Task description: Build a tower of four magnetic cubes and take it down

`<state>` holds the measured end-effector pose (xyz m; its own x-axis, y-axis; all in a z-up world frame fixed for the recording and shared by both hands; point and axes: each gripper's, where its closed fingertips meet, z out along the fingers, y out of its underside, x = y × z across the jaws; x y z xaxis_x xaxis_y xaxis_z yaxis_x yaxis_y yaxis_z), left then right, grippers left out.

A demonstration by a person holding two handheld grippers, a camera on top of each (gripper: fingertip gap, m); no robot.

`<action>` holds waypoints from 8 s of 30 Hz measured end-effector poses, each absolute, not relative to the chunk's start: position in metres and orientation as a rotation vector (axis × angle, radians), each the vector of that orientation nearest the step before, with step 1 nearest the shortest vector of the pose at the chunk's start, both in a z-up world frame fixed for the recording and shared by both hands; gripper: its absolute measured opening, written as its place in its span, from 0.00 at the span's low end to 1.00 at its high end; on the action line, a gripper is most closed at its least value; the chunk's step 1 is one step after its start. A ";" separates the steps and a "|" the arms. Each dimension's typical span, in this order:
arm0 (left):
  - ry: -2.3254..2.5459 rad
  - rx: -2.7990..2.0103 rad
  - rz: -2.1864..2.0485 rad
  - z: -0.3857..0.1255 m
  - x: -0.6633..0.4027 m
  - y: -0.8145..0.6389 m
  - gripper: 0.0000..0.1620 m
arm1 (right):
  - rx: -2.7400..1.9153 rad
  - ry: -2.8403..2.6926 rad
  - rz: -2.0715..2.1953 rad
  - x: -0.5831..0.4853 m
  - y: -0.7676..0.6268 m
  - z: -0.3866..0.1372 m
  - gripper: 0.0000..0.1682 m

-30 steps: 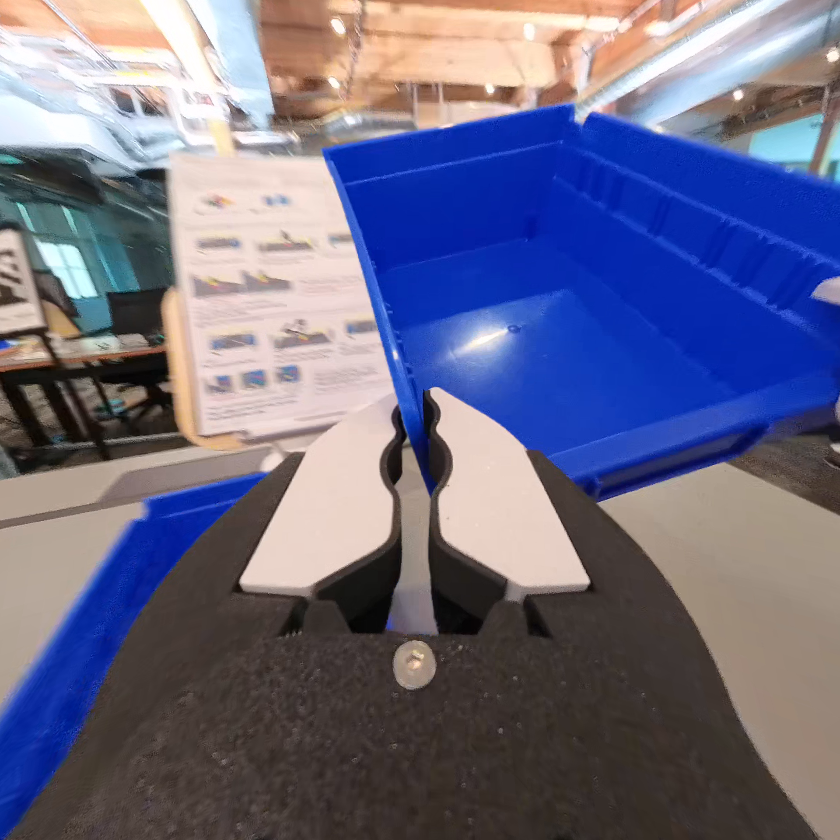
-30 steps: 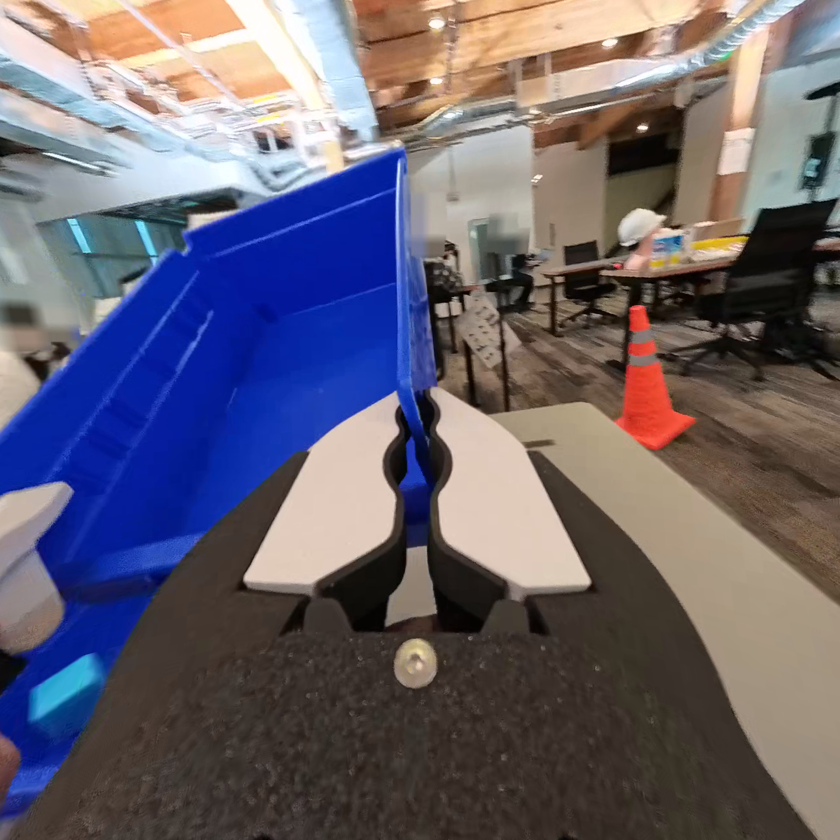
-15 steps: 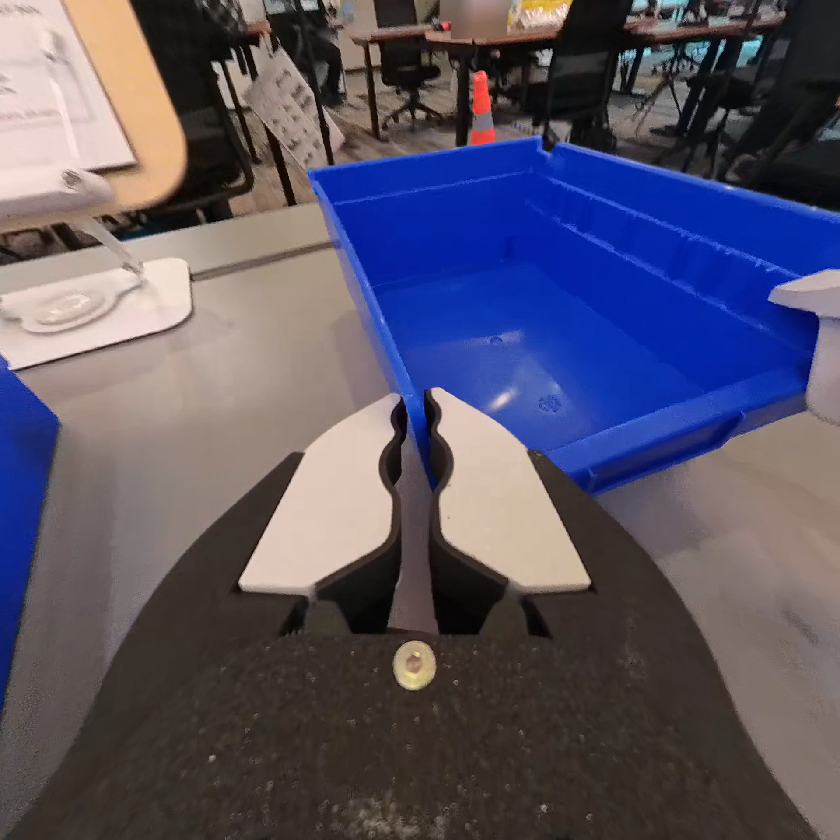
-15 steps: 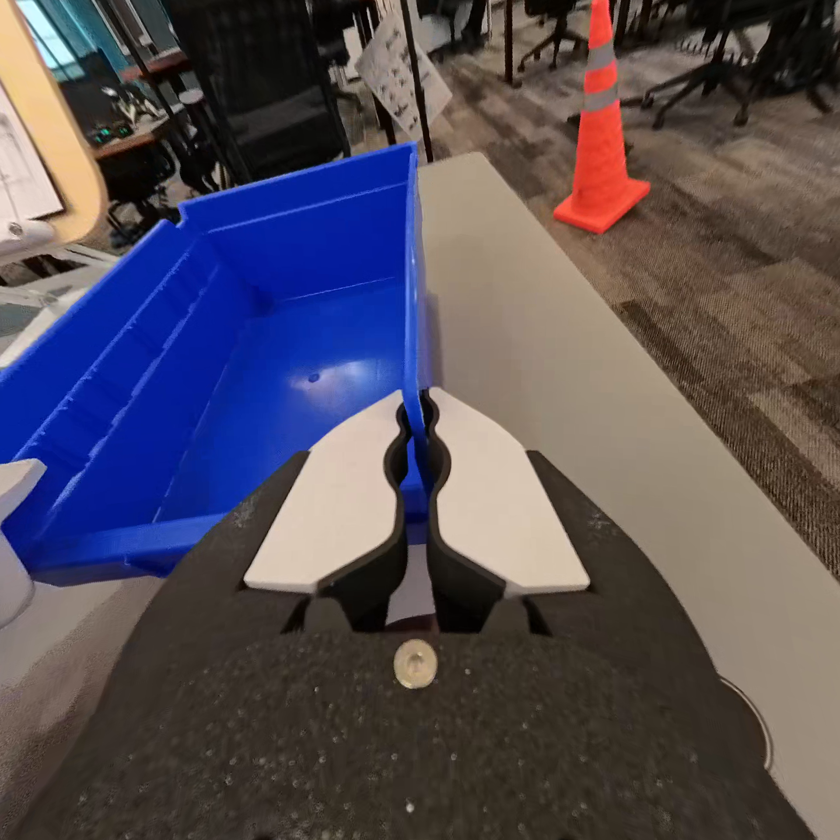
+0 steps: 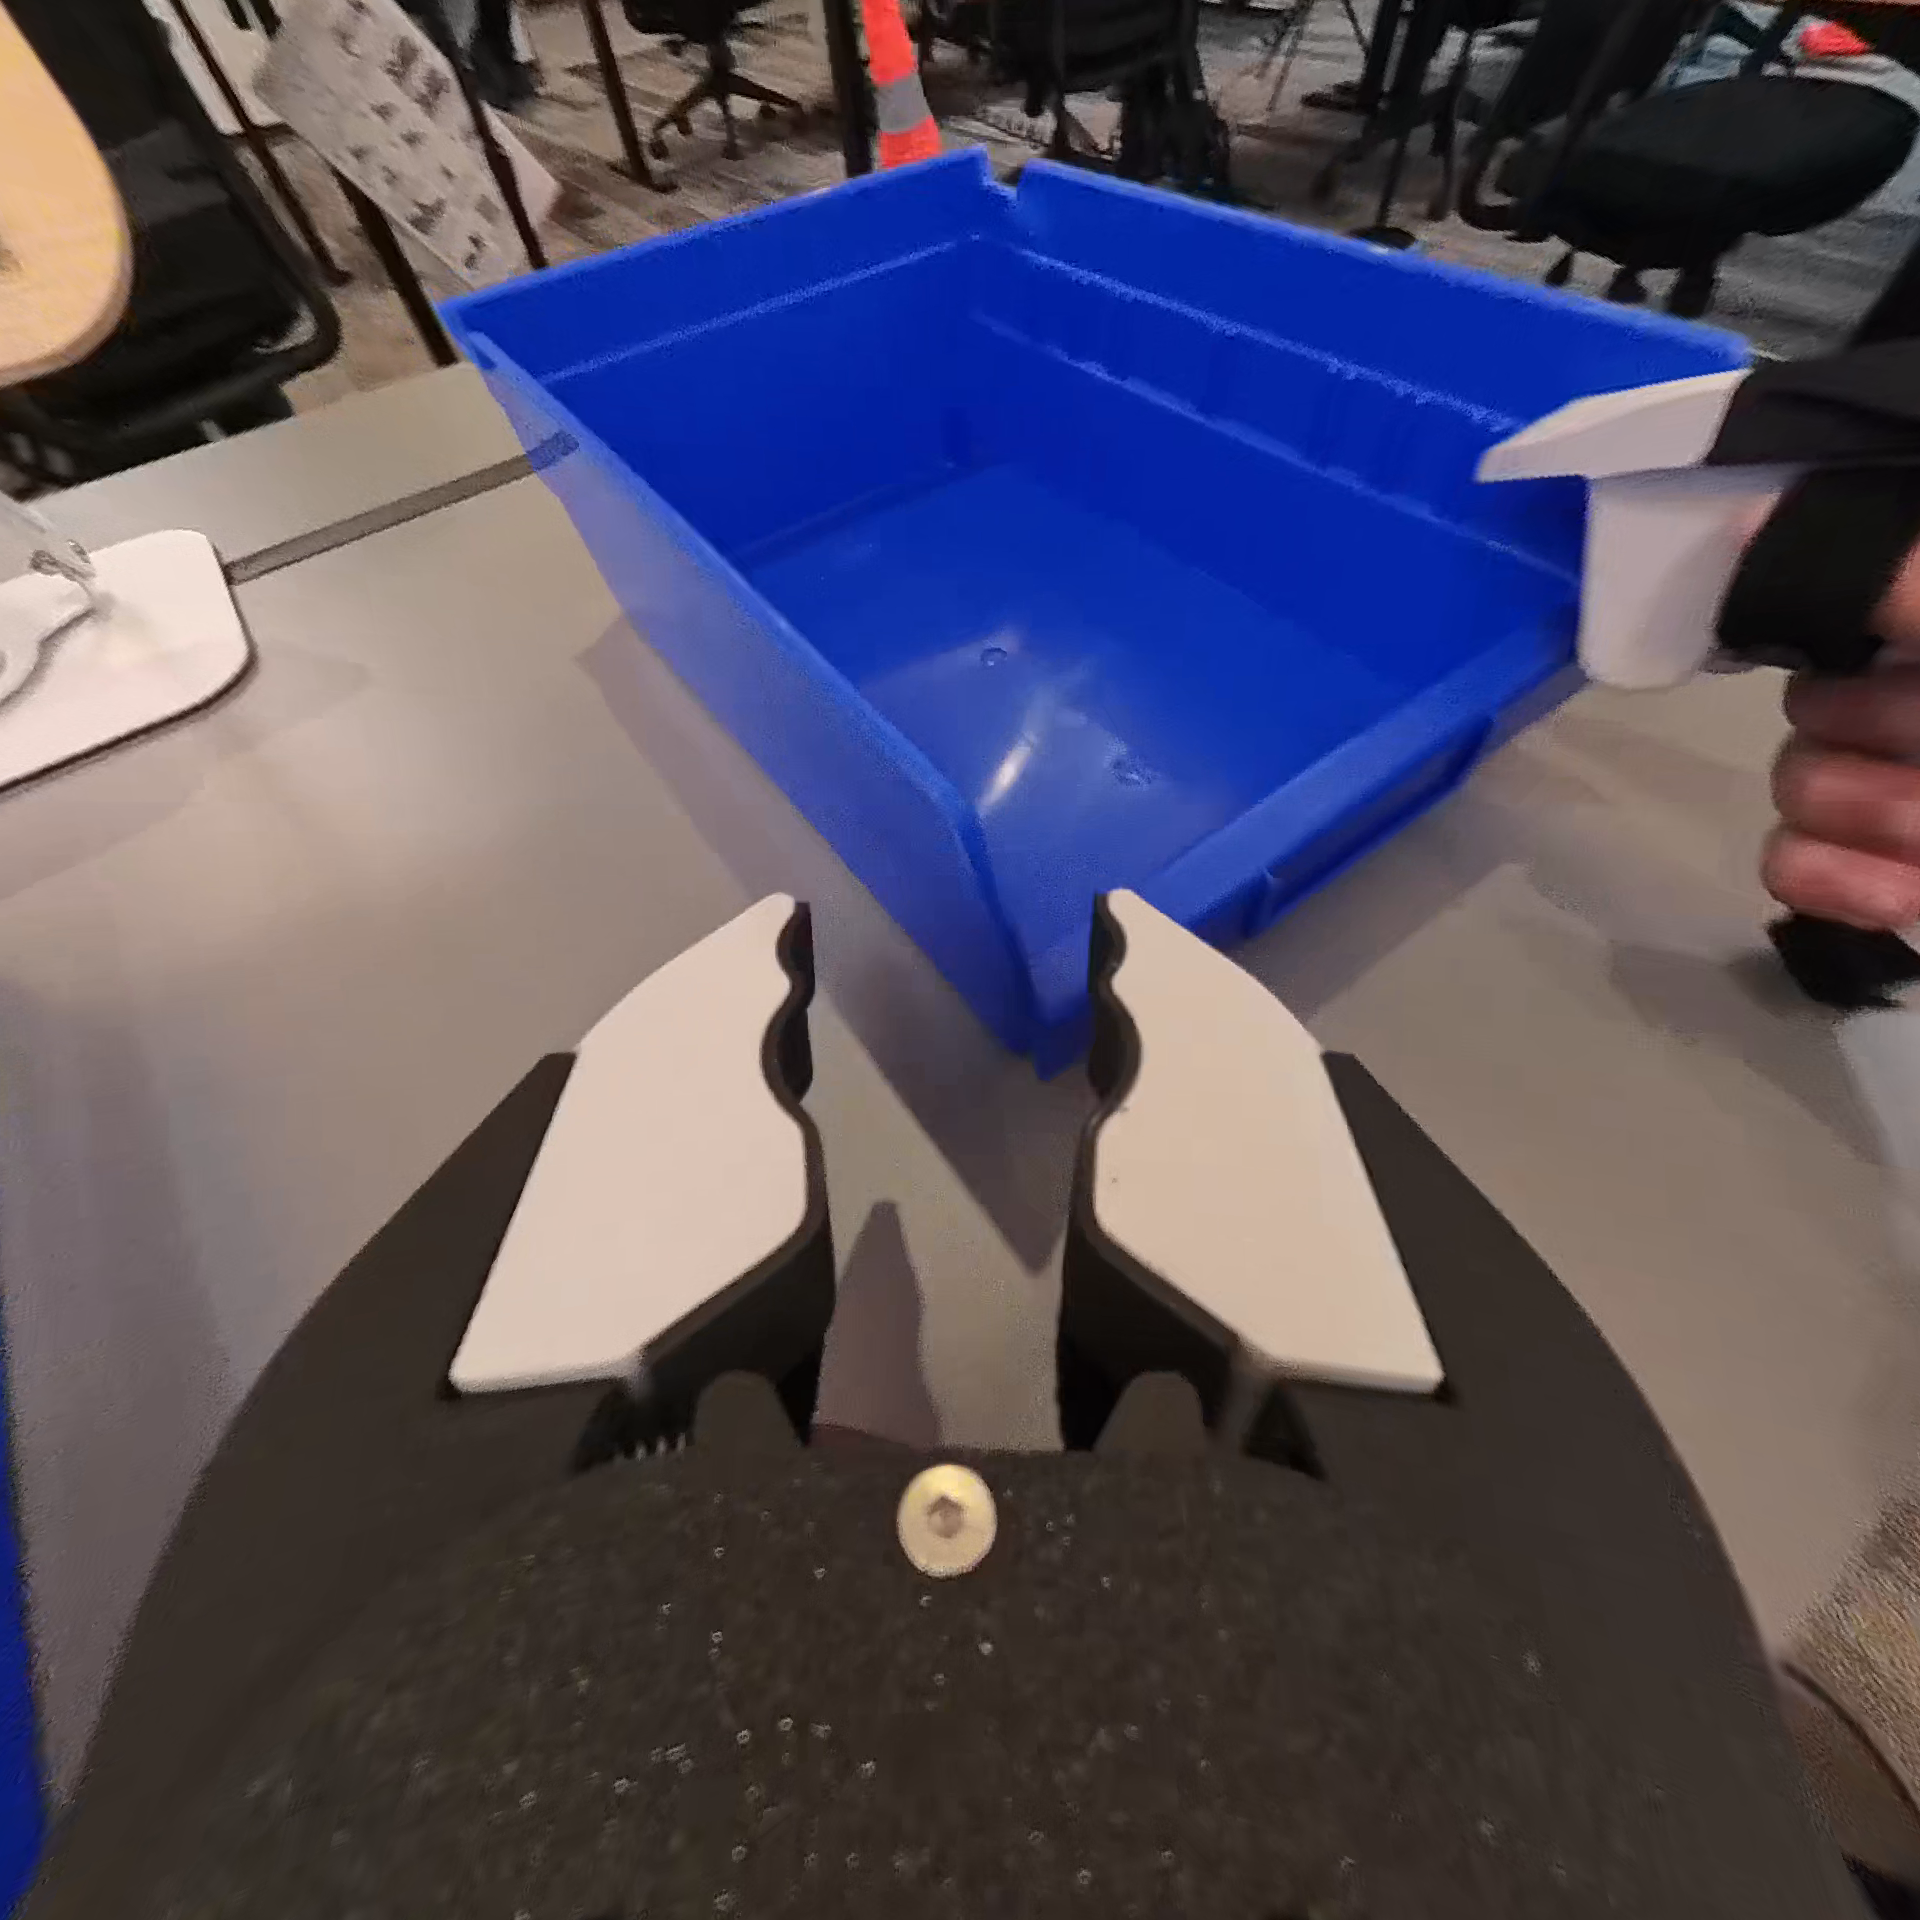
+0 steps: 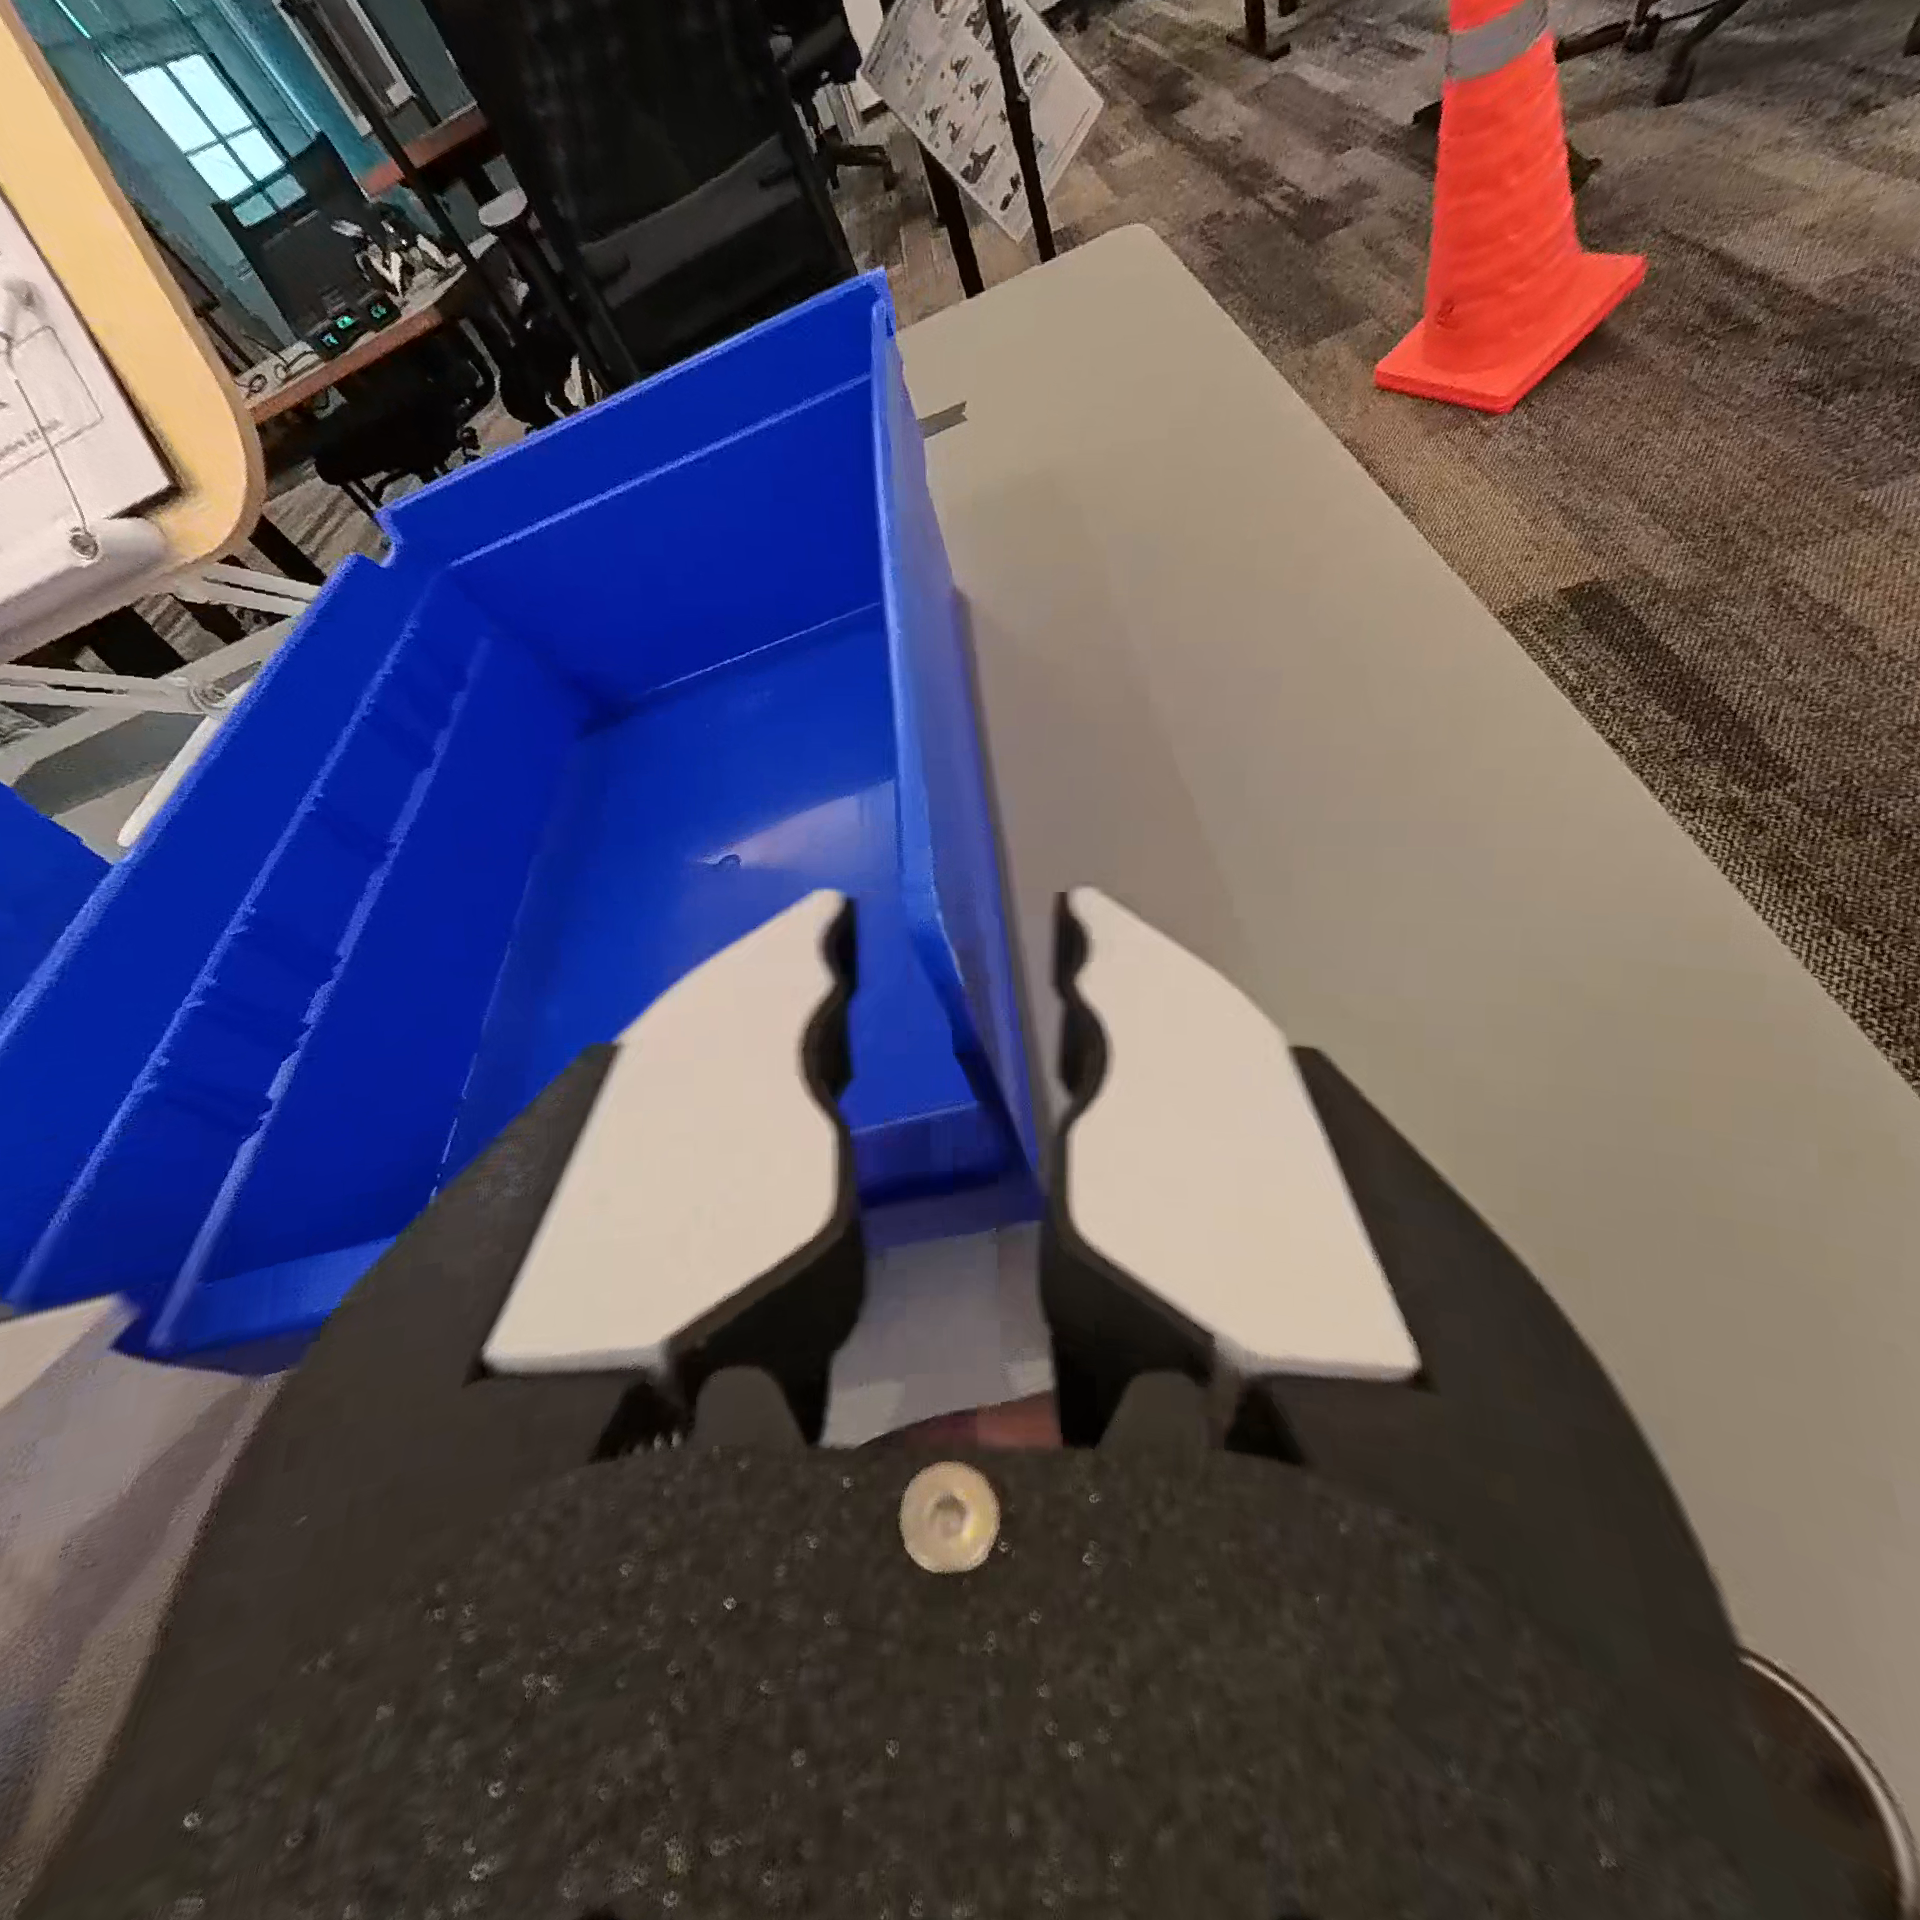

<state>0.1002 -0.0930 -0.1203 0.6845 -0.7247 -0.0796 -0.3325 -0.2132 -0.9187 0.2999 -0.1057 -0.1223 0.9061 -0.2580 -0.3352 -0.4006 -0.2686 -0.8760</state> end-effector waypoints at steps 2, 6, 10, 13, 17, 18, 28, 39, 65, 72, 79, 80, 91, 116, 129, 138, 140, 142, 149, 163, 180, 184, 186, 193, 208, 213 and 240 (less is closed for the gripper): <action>0.867 -1.812 -0.511 -0.108 0.084 -0.104 0.33 | -1.845 0.495 0.130 0.304 -0.111 -0.115 0.28; 0.969 -1.754 -0.628 -0.066 0.029 -0.136 0.34 | -1.692 0.499 0.083 0.306 -0.126 -0.065 0.29; 0.890 -1.660 -0.560 -0.020 -0.069 -0.133 0.30 | -1.623 0.347 0.083 0.256 -0.119 -0.009 0.28; 0.744 -1.654 -0.423 -0.005 -0.154 -0.106 0.29 | -1.603 0.178 0.080 0.183 -0.101 0.021 0.30; 0.487 -1.722 -0.296 -0.027 -0.249 -0.071 0.30 | -1.662 -0.054 0.299 0.044 -0.073 0.010 0.30; 0.434 -1.749 -0.317 -0.039 -0.262 -0.068 0.30 | -1.686 -0.089 0.372 0.010 -0.068 -0.002 0.30; 0.327 -1.862 -0.331 -0.099 -0.286 -0.048 0.30 | -1.912 -0.158 0.229 -0.124 -0.058 -0.103 0.34; 0.229 -1.872 -0.158 -0.104 -0.310 -0.022 0.01 | -1.831 0.218 0.029 -0.114 -0.048 -0.108 0.02; 0.174 -1.847 -0.126 -0.100 -0.528 0.040 0.01 | -1.832 0.071 0.041 -0.333 0.019 -0.099 0.02; 0.165 -1.856 -0.179 -0.108 -0.521 0.050 0.01 | -1.838 0.076 0.047 -0.327 0.024 -0.107 0.03; 0.149 -1.848 -0.083 -0.108 -0.528 0.046 0.18 | -1.841 -0.065 0.158 -0.324 0.017 -0.104 0.21; 0.151 -1.844 -0.051 -0.105 -0.529 0.042 0.19 | -1.844 -0.111 0.188 -0.322 0.010 -0.102 0.22; 0.102 -1.713 -0.486 -0.072 -0.420 -0.056 0.25 | -1.773 -0.476 0.350 -0.175 -0.094 -0.089 0.26; 0.586 -1.781 -0.540 -0.121 -0.272 -0.119 0.27 | -1.790 -0.316 0.494 -0.045 -0.159 -0.127 0.24; 0.753 -1.738 -0.611 -0.122 -0.254 -0.130 0.27 | -1.787 -0.269 0.529 -0.040 -0.156 -0.124 0.22; 0.923 -1.686 -0.616 -0.021 -0.319 -0.054 0.30 | -1.765 -0.269 0.557 -0.039 -0.158 -0.121 0.21; 0.970 -1.726 -0.534 -0.015 -0.338 -0.020 0.29 | -1.772 -0.282 0.565 -0.043 -0.158 -0.122 0.21; 1.049 -1.788 -0.446 -0.021 -0.352 0.015 0.28 | -1.769 -0.290 0.566 -0.044 -0.158 -0.122 0.21; 1.505 -2.233 -0.022 -0.106 -0.399 0.111 0.28 | -1.771 -0.286 0.585 -0.044 -0.158 -0.122 0.21; 1.749 -2.443 0.084 -0.176 -0.413 0.159 0.31 | -1.793 -0.307 0.576 -0.044 -0.160 -0.129 0.21; 2.000 -1.871 0.041 -0.005 -0.235 0.082 0.31 | -1.777 -0.299 0.596 -0.046 -0.158 -0.123 0.18; 2.154 -1.787 0.003 -0.041 -0.166 0.053 0.31 | -1.756 -0.268 0.577 -0.040 -0.157 -0.119 0.19; 2.224 -1.807 0.016 -0.072 -0.144 0.046 0.31 | -1.757 -0.252 0.565 -0.037 -0.156 -0.119 0.19; 2.321 -1.881 0.002 -0.148 -0.108 0.048 0.31 | -1.756 -0.254 0.526 -0.035 -0.157 -0.119 0.19; 2.329 -1.919 0.019 -0.182 -0.113 0.061 0.31 | -1.769 -0.266 0.549 -0.038 -0.158 -0.122 0.19; 2.188 -1.971 -0.067 -0.141 -0.126 0.055 0.40 | -1.775 -0.264 0.563 -0.038 -0.159 -0.124 0.19; 1.911 -2.239 -0.026 -0.135 -0.365 0.063 0.38 | -1.788 -0.297 0.593 -0.047 -0.158 -0.127 0.18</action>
<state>-0.3655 0.0633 -0.1349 0.1649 -0.9797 -0.1141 -0.9762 -0.1455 -0.1609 -0.0472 -0.1578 -0.1269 0.8390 0.4881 -0.2406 -0.0992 -0.2975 -0.9496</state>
